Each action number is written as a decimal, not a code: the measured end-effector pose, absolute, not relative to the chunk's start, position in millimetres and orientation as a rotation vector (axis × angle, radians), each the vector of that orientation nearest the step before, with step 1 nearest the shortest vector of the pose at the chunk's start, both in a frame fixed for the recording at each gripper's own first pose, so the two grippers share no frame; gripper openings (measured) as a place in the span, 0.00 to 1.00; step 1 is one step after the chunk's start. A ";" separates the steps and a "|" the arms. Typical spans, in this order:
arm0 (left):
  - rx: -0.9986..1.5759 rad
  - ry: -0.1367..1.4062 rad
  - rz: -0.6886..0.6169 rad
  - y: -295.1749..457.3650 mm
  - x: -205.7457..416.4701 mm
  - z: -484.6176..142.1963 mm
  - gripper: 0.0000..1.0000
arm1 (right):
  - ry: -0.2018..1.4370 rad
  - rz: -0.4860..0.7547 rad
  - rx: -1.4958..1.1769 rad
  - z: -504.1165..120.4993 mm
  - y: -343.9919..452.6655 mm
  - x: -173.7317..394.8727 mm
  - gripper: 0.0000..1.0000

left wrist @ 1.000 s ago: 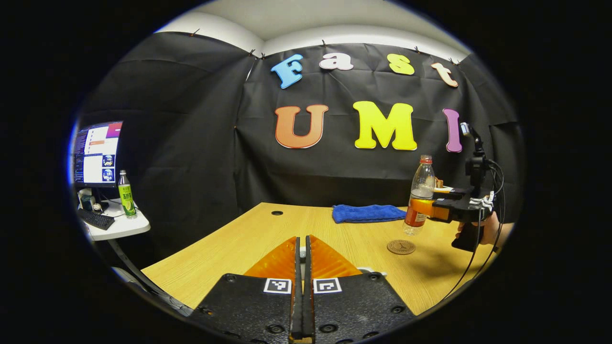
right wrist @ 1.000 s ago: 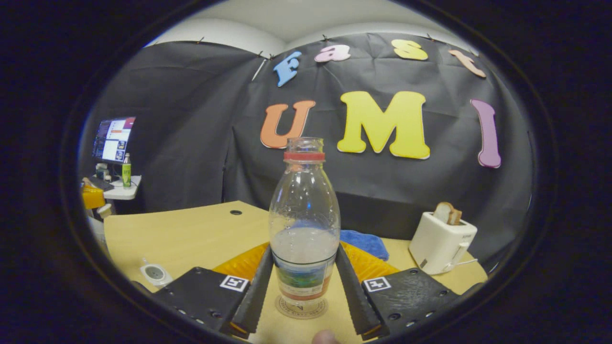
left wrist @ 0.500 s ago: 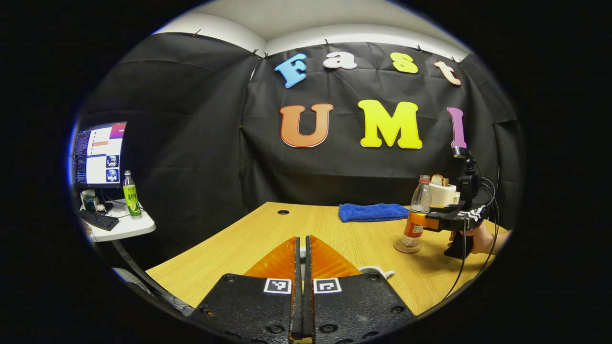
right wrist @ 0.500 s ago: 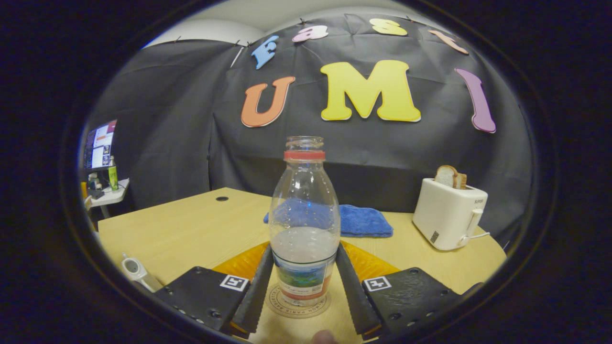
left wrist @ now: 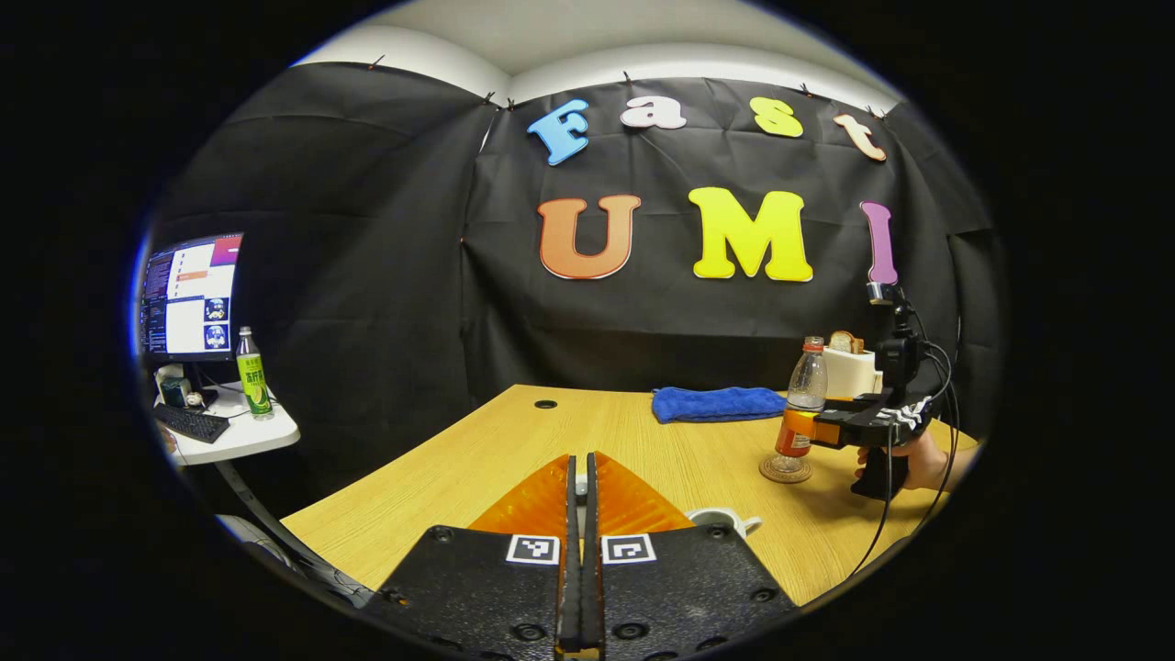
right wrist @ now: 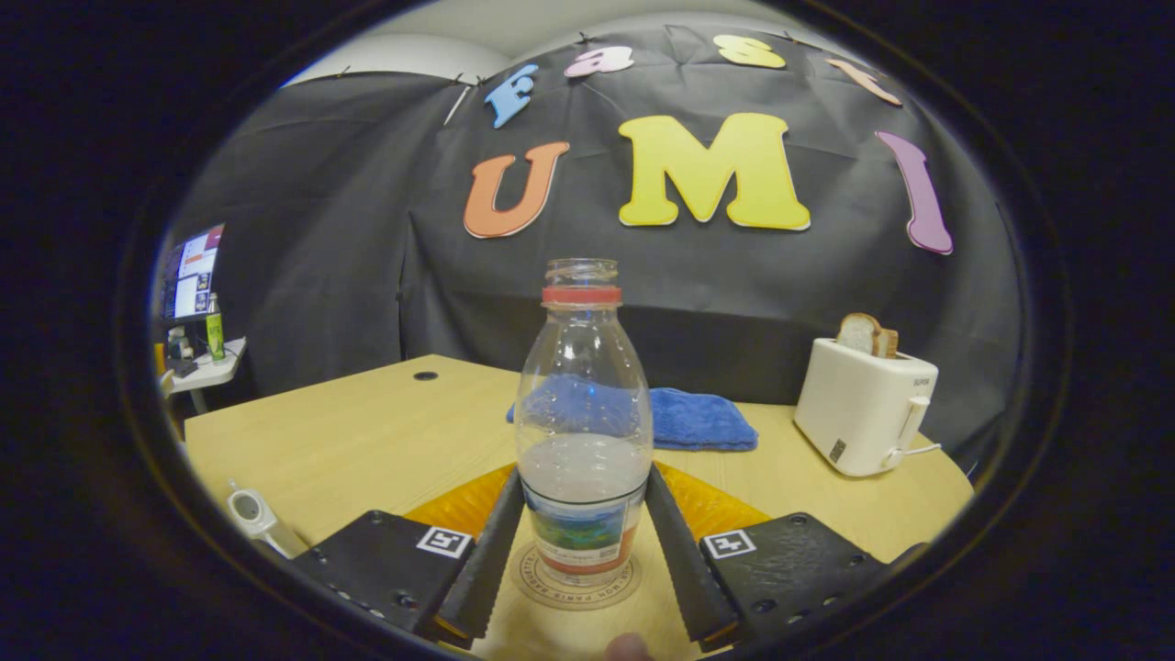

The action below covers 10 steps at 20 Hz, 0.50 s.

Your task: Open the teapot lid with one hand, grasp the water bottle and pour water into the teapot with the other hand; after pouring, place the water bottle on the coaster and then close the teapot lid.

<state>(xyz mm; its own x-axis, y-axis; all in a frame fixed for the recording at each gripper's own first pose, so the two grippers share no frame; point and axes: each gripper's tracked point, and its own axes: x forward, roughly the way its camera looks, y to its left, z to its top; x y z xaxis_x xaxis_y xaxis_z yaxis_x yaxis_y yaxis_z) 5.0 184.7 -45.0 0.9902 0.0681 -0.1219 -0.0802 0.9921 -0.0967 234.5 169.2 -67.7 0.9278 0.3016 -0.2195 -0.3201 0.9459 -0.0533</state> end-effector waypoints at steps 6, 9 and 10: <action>-0.095 0.113 0.071 181.7 4.6 -42.2 0.02 | 0.236 0.306 -0.087 -72.2 163.1 230.1 0.94; -0.089 0.107 0.069 178.1 3.7 -37.7 0.03 | 0.247 0.312 -0.082 -69.4 158.2 213.8 0.95; -0.085 0.101 0.067 176.5 4.3 -36.3 0.02 | 0.246 0.311 -0.085 -66.7 155.0 207.8 0.94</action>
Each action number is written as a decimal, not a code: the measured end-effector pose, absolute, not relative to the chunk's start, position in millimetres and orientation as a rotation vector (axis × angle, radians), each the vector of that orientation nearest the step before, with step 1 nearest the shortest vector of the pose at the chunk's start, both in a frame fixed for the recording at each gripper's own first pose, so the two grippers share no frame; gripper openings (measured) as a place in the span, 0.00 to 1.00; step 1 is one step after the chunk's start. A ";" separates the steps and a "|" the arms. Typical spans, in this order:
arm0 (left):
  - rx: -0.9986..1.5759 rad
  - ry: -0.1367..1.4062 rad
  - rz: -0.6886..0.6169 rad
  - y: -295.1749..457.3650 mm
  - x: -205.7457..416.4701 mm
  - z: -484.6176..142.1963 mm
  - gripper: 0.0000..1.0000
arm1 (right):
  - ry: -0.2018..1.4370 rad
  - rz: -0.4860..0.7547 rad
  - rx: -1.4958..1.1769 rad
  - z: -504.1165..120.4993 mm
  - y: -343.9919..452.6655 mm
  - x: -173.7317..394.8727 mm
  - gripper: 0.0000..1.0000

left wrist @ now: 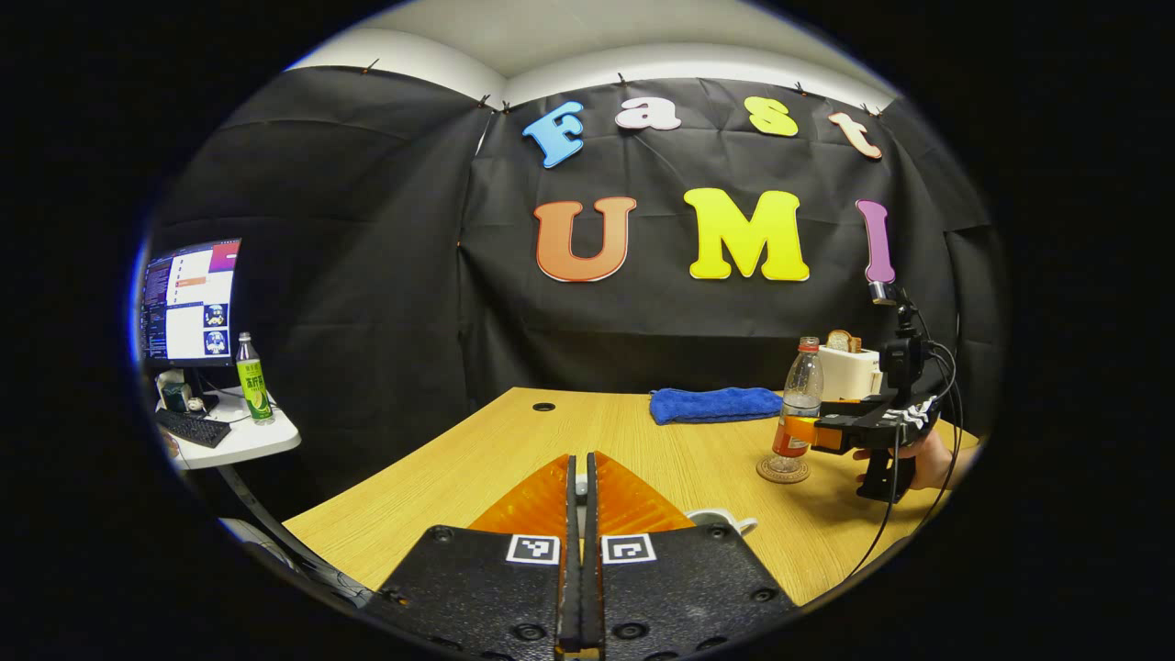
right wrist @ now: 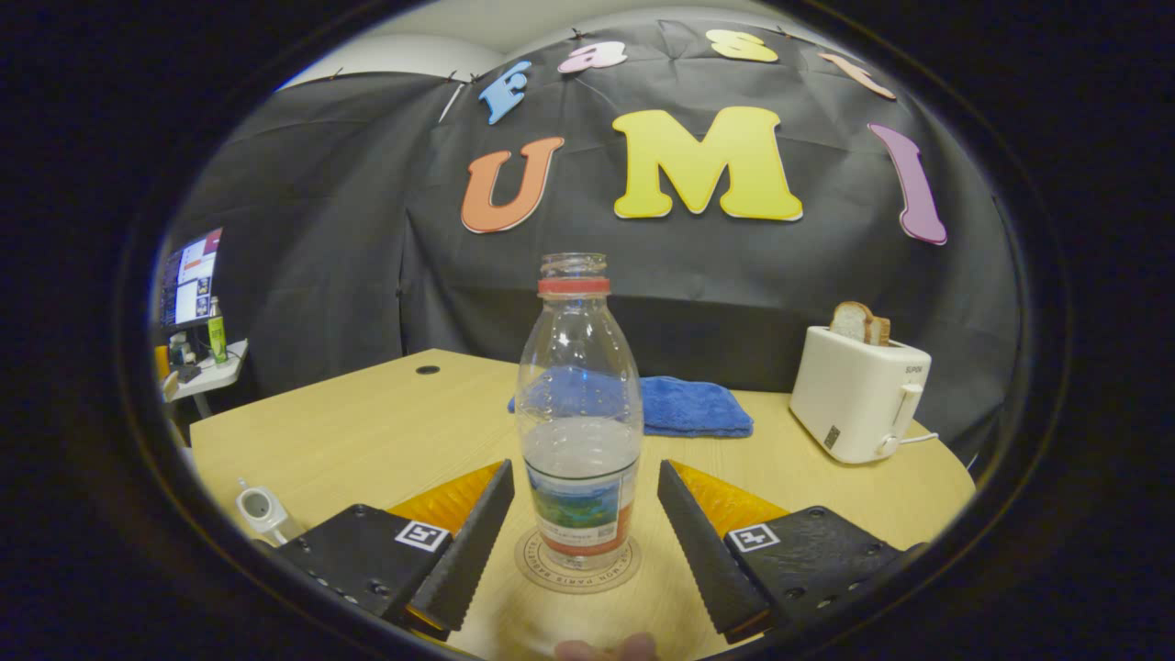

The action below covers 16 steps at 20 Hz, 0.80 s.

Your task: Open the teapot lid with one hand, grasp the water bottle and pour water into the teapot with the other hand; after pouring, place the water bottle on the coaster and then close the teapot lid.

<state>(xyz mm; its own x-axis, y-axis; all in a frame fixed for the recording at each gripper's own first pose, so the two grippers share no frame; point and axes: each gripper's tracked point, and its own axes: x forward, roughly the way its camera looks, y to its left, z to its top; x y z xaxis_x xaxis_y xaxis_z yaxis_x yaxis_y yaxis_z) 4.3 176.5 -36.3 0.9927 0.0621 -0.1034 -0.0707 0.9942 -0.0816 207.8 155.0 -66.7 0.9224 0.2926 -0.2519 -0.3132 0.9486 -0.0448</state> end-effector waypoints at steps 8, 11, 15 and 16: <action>-0.135 0.086 0.000 129.6 15.2 -34.5 0.03 | 0.224 0.280 -0.018 -51.2 95.3 122.7 0.94; -0.160 0.115 -0.047 105.2 28.7 -44.2 0.04 | 0.199 0.264 -0.017 -47.8 75.5 93.8 0.94; -0.150 0.151 -0.088 80.6 41.7 -59.6 0.04 | 0.154 0.203 -0.017 -42.4 39.8 69.8 0.94; -0.144 0.160 -0.084 78.8 44.4 -65.0 0.04 | 0.143 0.185 -0.019 -41.4 31.0 65.6 0.94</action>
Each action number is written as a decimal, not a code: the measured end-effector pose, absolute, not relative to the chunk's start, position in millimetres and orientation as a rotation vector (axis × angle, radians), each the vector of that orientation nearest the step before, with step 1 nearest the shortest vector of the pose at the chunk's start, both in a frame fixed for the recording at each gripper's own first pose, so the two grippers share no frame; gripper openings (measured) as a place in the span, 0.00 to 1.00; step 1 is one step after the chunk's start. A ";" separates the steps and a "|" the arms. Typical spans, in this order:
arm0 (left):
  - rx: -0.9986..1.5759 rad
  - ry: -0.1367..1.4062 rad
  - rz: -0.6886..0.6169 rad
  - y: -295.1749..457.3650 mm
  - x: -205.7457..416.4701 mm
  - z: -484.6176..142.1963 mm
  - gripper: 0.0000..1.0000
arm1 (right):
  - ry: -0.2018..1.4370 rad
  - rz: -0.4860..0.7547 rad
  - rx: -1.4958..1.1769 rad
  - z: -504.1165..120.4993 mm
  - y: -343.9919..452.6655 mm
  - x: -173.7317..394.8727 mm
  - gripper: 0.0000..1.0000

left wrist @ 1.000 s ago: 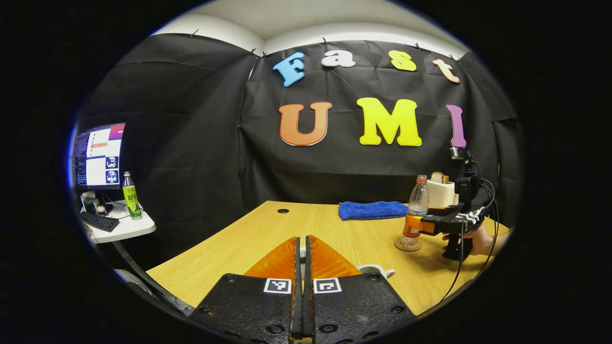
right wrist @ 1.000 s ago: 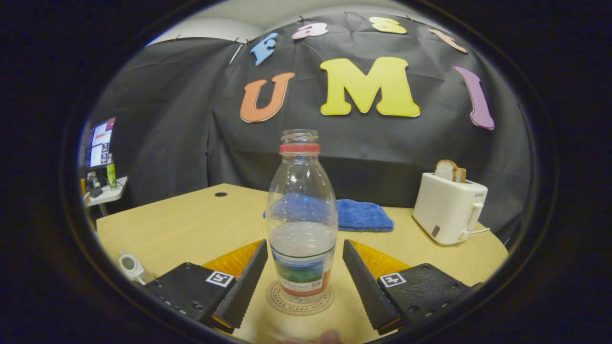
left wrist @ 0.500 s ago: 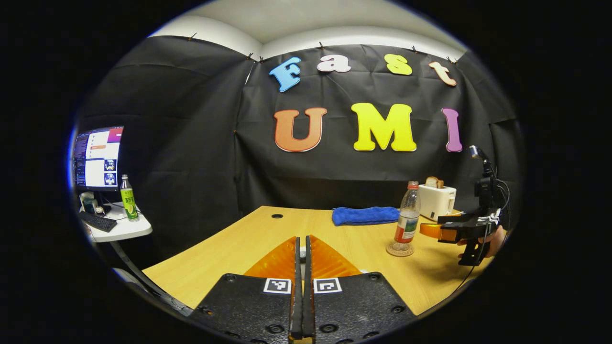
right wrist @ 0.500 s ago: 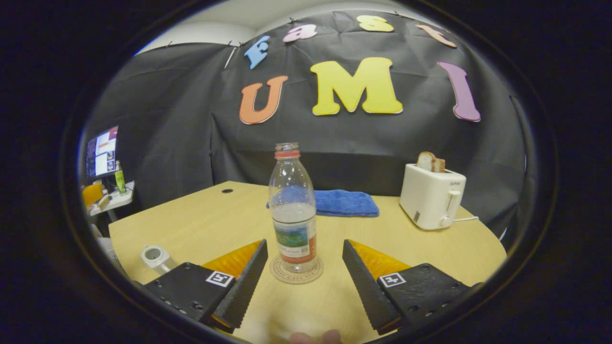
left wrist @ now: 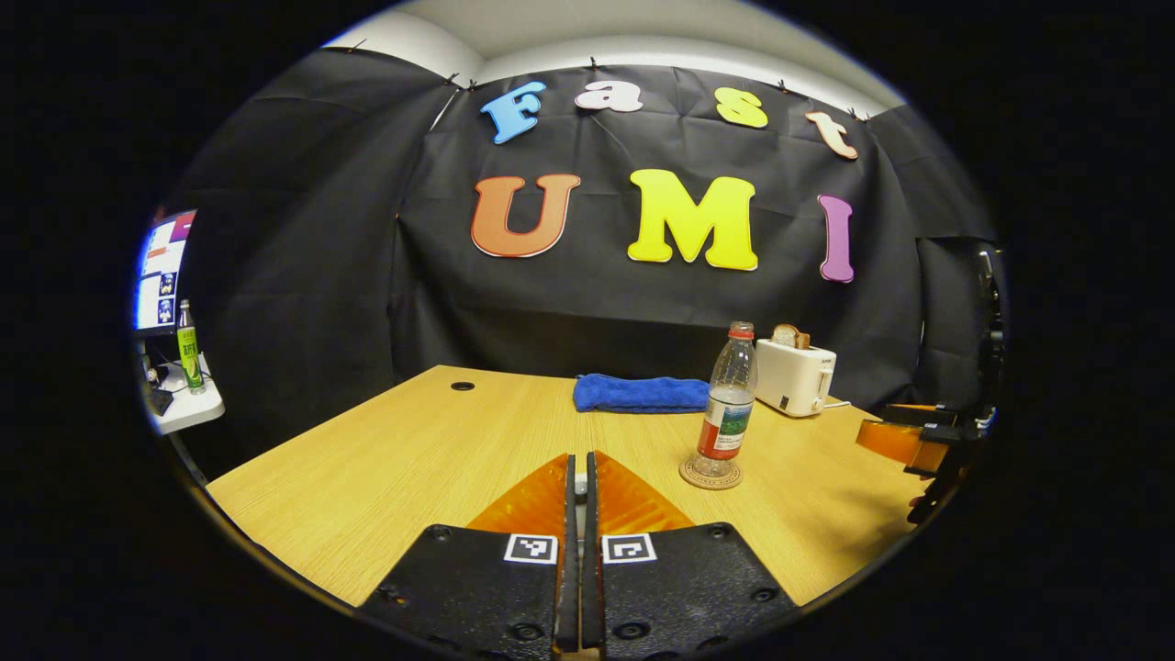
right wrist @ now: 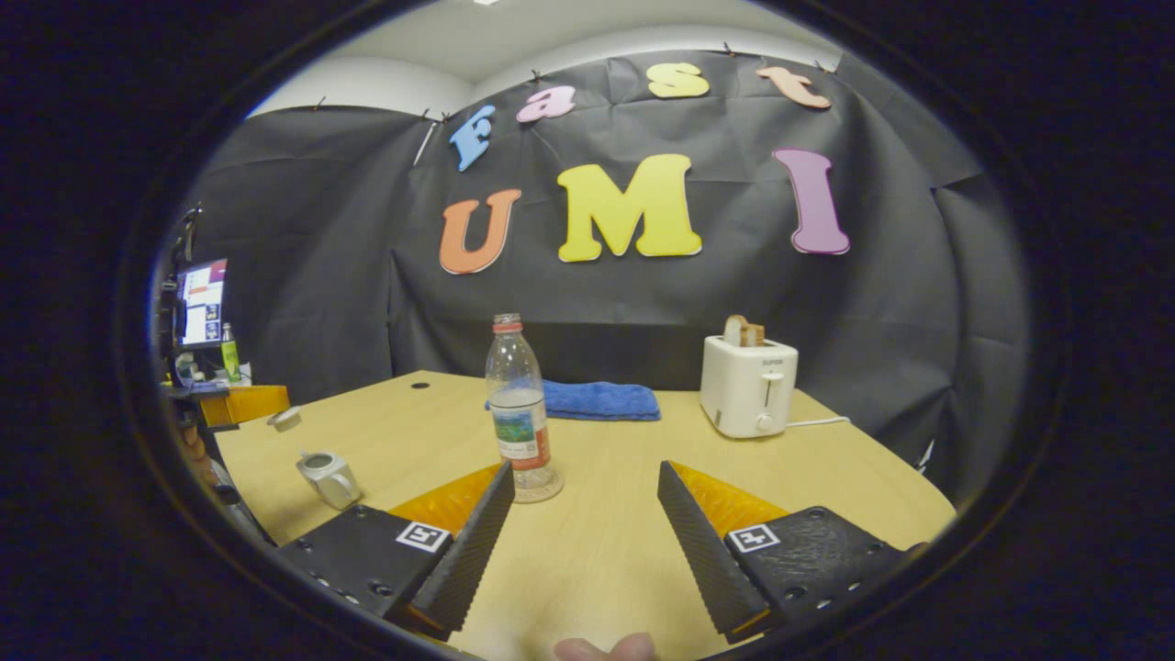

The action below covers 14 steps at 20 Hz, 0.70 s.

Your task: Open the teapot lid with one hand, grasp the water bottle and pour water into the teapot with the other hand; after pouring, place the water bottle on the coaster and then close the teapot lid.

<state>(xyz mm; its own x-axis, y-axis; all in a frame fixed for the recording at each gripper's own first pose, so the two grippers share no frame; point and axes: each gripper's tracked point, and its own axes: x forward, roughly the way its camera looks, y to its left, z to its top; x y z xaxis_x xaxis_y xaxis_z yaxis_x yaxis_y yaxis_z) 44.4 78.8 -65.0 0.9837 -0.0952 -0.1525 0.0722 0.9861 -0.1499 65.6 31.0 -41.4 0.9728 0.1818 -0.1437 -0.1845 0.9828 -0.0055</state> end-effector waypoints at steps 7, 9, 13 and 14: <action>-0.194 0.236 -0.087 63.0 54.7 -98.4 0.04 | 0.129 0.091 -0.045 -52.4 -11.8 55.9 0.94; -0.181 0.236 -0.073 64.0 55.7 -100.3 0.04 | 0.128 0.084 -0.049 -55.2 -15.4 54.9 0.94; -0.174 0.235 -0.060 66.8 55.5 -103.5 0.04 | 0.141 0.078 -0.038 -62.5 -19.5 53.3 0.94; -0.170 0.239 -0.051 68.8 56.3 -105.1 0.04 | 0.142 0.076 -0.036 -62.5 -20.4 53.1 0.94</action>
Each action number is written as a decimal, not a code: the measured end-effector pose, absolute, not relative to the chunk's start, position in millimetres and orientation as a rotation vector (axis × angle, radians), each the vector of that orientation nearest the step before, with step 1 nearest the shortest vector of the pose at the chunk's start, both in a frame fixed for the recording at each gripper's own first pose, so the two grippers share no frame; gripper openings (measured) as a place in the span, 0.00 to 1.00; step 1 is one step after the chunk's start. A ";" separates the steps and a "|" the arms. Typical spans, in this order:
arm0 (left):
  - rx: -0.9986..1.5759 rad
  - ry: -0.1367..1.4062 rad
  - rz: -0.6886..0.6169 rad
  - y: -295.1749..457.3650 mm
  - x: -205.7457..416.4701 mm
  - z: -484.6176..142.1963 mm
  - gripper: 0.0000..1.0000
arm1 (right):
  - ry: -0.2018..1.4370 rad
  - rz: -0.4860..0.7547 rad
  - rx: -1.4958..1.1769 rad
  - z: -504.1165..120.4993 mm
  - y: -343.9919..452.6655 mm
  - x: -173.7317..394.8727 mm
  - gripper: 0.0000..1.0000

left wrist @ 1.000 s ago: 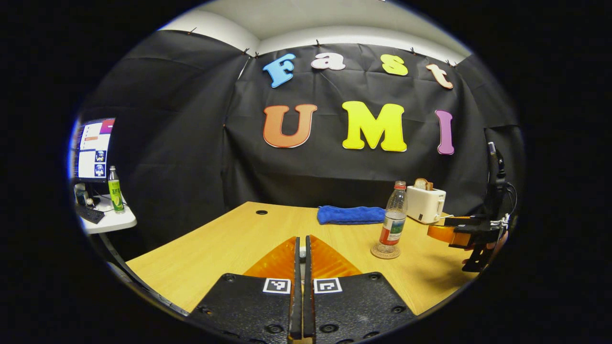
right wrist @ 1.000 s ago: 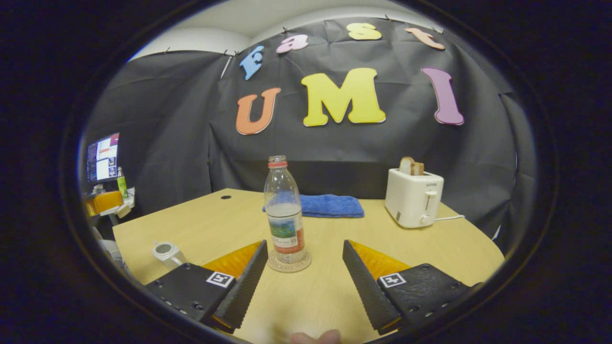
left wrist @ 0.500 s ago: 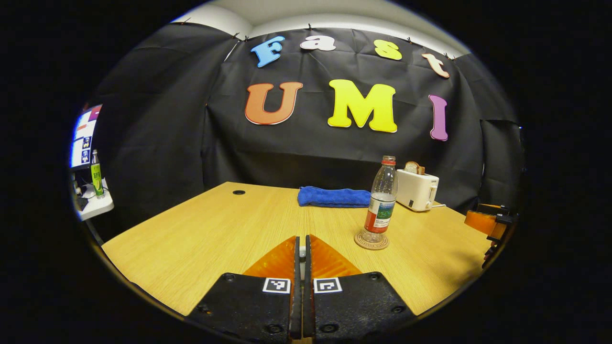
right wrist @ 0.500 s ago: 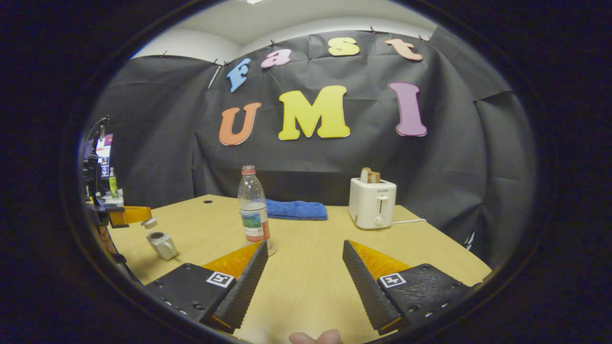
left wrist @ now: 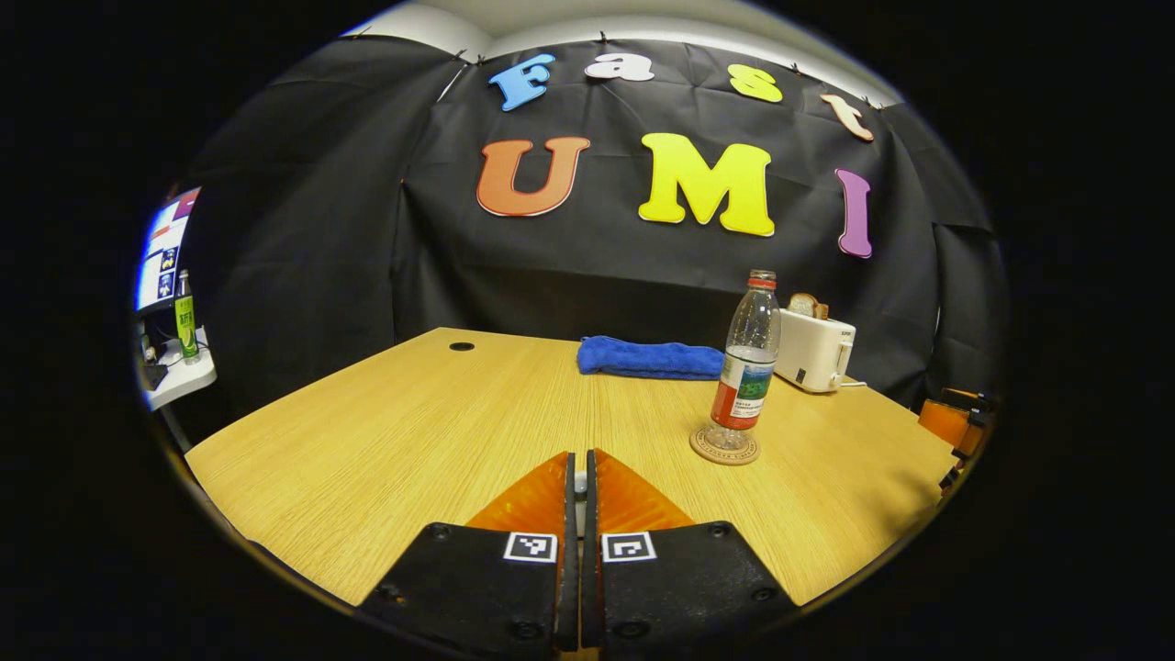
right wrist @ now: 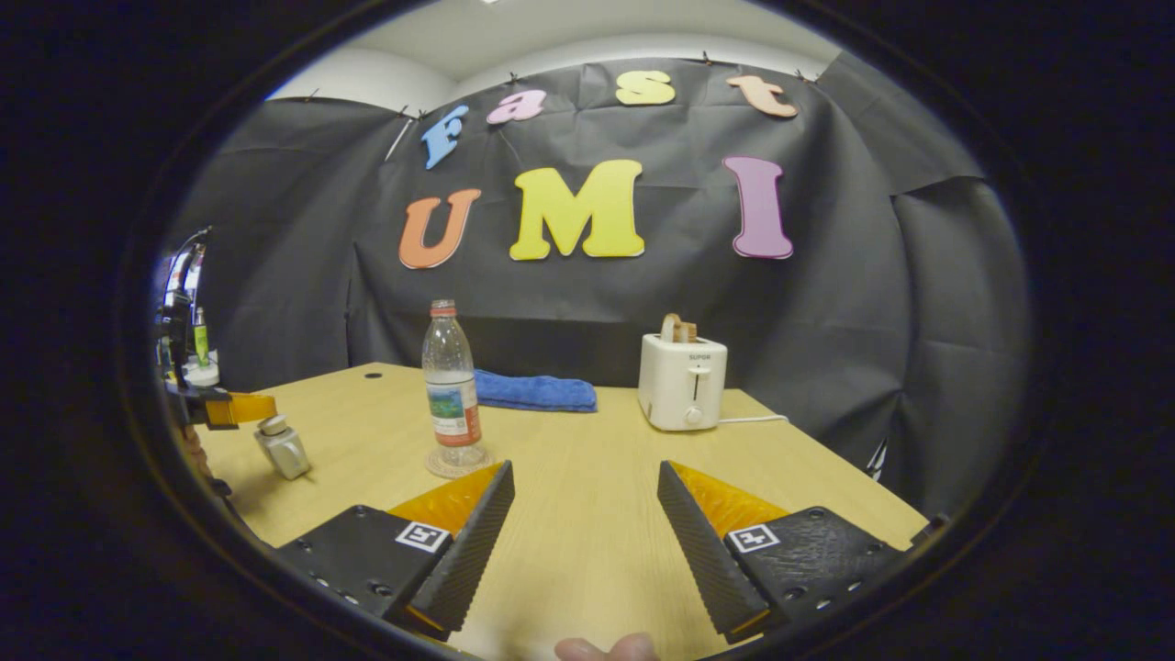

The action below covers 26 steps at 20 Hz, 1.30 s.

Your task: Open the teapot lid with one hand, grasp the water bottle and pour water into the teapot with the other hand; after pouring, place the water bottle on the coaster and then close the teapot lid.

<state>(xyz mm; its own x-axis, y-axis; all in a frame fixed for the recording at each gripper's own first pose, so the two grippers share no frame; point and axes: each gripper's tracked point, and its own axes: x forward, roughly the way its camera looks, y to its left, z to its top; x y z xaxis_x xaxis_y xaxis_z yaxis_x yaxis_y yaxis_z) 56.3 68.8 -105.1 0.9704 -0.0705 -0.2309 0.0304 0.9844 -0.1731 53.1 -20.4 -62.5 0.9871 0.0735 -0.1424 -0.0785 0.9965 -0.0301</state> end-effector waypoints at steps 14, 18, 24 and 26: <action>-0.076 0.247 0.009 68.6 50.1 -106.1 0.33 | 0.102 0.080 -0.029 -47.8 -19.3 49.9 0.94; -0.068 0.100 0.044 61.0 43.2 -39.5 0.92 | 0.071 0.072 -0.007 -37.2 -13.9 46.4 0.94; -0.111 -0.064 0.006 17.1 23.3 22.6 0.99 | 0.001 0.023 -0.027 -11.4 -5.0 31.0 0.94; -0.102 -0.059 -0.021 0.9 14.5 20.2 0.99 | -0.029 0.014 -0.044 -2.4 -3.0 23.6 0.94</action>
<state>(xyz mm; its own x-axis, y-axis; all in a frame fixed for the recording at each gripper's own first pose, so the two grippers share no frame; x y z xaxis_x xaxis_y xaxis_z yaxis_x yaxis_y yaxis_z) 14.5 0.9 20.2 0.9980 -0.0182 0.0603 0.0243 0.9946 -0.1011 23.6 -3.0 -2.4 0.9995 0.0148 0.0283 -0.0135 0.9990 -0.0437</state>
